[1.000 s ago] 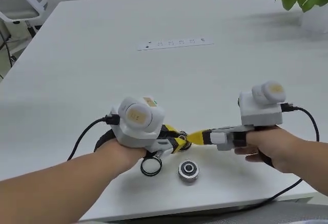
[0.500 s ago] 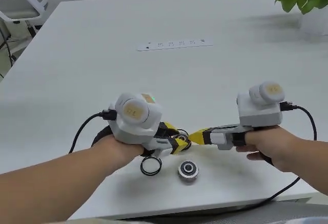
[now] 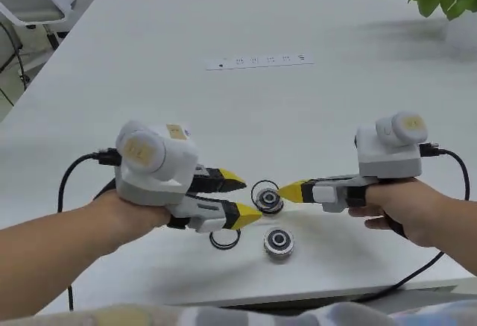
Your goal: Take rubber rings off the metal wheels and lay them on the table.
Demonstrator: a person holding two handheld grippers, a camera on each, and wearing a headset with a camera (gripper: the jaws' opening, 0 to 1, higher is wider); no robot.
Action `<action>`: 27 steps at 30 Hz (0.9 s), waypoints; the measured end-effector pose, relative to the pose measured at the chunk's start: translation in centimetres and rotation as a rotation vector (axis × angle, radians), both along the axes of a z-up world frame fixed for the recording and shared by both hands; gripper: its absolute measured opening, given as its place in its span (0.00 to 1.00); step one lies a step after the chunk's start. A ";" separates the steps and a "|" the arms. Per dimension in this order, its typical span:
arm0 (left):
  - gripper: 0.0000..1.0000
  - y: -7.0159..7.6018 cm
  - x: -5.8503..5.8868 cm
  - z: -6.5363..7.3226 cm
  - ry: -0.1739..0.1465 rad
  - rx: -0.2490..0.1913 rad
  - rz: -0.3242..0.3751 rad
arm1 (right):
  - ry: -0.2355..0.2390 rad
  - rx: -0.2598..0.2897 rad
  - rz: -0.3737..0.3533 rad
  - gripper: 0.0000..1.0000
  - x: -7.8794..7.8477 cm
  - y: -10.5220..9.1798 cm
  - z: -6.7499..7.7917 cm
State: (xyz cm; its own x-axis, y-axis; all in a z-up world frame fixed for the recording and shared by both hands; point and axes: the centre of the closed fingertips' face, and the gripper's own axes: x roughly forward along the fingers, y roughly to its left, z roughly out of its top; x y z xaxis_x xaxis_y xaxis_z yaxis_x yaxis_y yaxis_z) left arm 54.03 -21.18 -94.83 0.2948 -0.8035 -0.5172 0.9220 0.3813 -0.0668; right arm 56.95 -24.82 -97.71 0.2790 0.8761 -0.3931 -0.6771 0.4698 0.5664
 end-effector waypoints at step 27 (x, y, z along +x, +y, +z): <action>0.56 6.8 -2.7 1.1 -0.047 0.022 0.070 | 0.079 -0.047 0.142 0.00 -2.6 5.3 -0.3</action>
State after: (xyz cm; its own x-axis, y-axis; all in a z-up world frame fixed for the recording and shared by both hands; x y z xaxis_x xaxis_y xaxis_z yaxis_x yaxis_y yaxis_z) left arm 51.29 -14.41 -93.77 0.3741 -0.7686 -0.5189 0.8952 0.4455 -0.0144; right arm 54.33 -19.53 -97.99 0.1201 0.8847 -0.4503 -0.6930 0.3995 0.6002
